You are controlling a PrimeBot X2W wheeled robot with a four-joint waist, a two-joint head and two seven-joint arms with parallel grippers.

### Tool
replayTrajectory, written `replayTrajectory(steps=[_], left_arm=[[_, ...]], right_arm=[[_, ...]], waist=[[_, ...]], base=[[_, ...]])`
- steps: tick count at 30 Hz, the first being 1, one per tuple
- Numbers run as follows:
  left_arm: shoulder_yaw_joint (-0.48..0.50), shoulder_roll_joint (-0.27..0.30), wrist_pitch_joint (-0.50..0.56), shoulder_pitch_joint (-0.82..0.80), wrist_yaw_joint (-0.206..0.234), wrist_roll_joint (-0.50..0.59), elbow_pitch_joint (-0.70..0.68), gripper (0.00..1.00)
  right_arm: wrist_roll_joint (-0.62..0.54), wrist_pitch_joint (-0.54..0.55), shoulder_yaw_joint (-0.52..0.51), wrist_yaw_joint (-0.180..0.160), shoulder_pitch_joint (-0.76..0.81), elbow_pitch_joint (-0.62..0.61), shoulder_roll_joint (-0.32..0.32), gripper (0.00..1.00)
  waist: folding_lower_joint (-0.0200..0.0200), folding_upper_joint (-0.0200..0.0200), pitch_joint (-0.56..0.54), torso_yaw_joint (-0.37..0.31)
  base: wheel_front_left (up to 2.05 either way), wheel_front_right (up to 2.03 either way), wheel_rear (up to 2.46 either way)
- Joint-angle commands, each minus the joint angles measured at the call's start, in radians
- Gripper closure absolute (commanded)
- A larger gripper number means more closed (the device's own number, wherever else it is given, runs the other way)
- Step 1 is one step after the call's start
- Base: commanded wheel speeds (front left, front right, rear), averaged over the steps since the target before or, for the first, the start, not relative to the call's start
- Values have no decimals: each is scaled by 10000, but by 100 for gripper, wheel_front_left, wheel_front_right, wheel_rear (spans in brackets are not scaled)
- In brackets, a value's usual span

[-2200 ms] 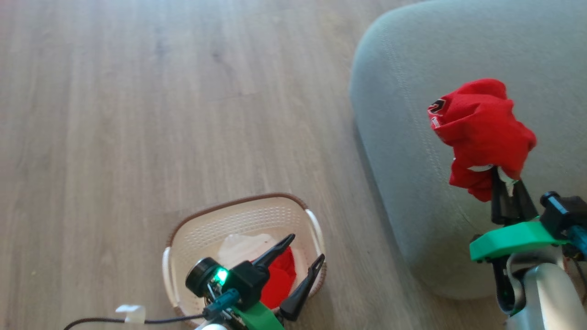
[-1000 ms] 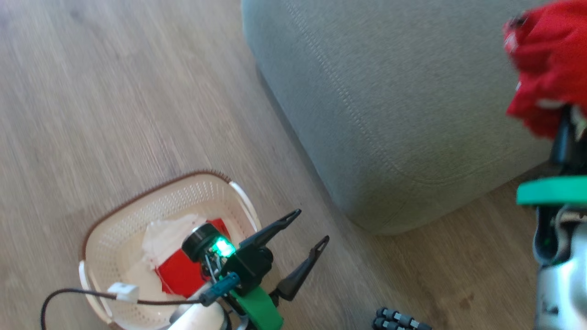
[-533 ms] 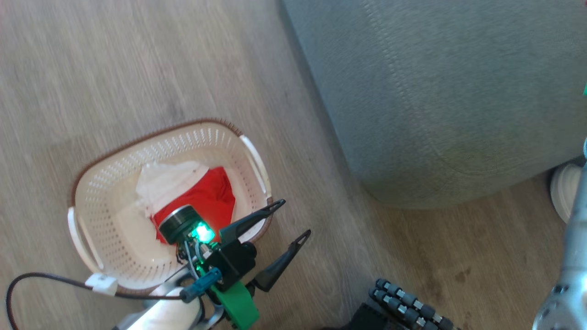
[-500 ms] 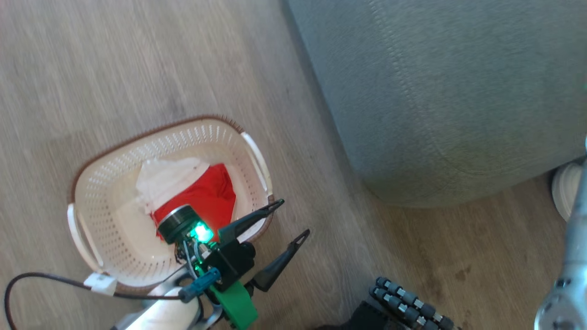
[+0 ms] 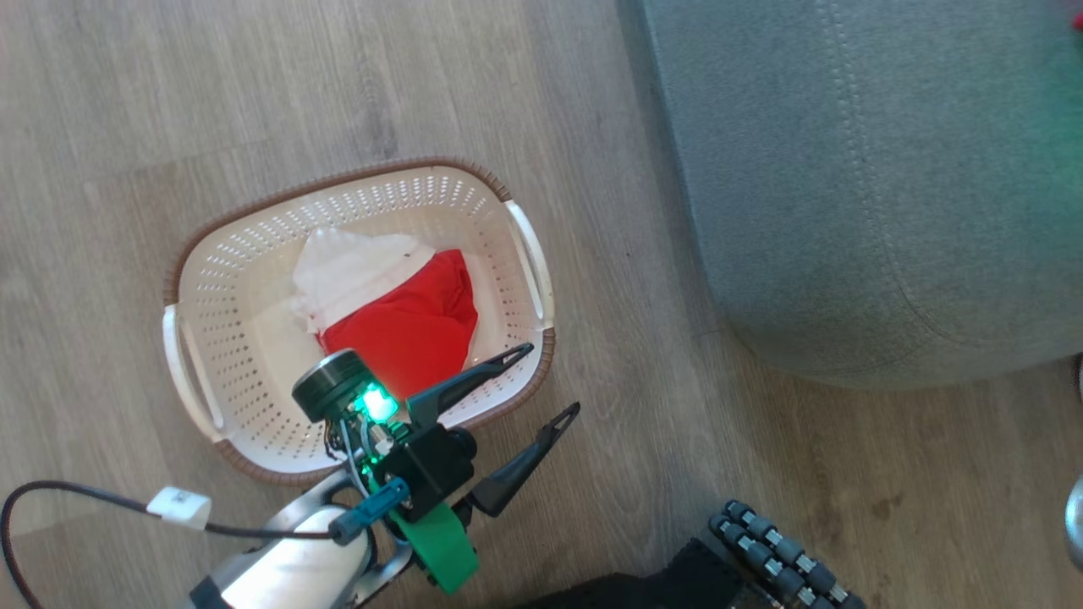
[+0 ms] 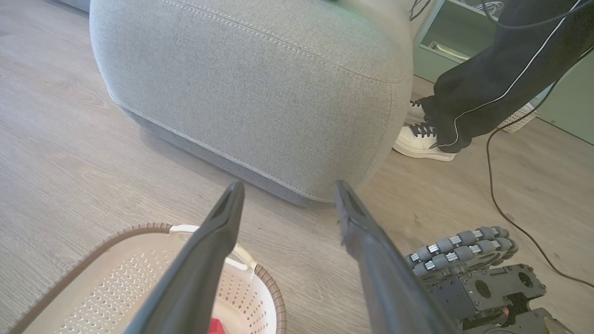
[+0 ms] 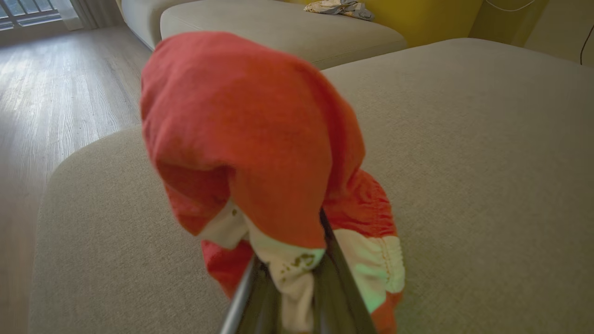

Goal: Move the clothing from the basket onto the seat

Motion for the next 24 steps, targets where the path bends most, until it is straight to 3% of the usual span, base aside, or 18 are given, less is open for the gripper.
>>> replayTrajectory(steps=[1,7,8,9,10,24], left_arm=[[263,-9,-51,-131,-11,90,-317,0],[281,-189,-51,-205,-11,72,-264,0],[267,-223,-51,-223,-11,60,-253,0],[256,-256,-51,-240,-11,49,-242,0],[247,-292,-51,-255,-11,38,-230,0],[53,-1521,-51,12,-11,-213,249,0]], right_arm=[[-123,-94,68,-2,-261,-184,-343,100],[-475,-94,12,-2,-544,602,-476,100],[-508,-94,26,-2,-574,708,-524,92],[-581,-94,48,-2,-577,722,-575,53],[-627,-94,35,-2,-563,724,-604,0],[-980,-94,1073,-2,527,515,-1078,0]], waist=[[-1,0,42,79],[-1,0,1,256],[-1,0,-32,281],[-1,0,-75,299],[-1,0,-128,317],[-1,0,-2129,484]], base=[[0,0,0],[0,0,0],[0,0,0],[0,0,0],[0,0,0],[0,0,0]])
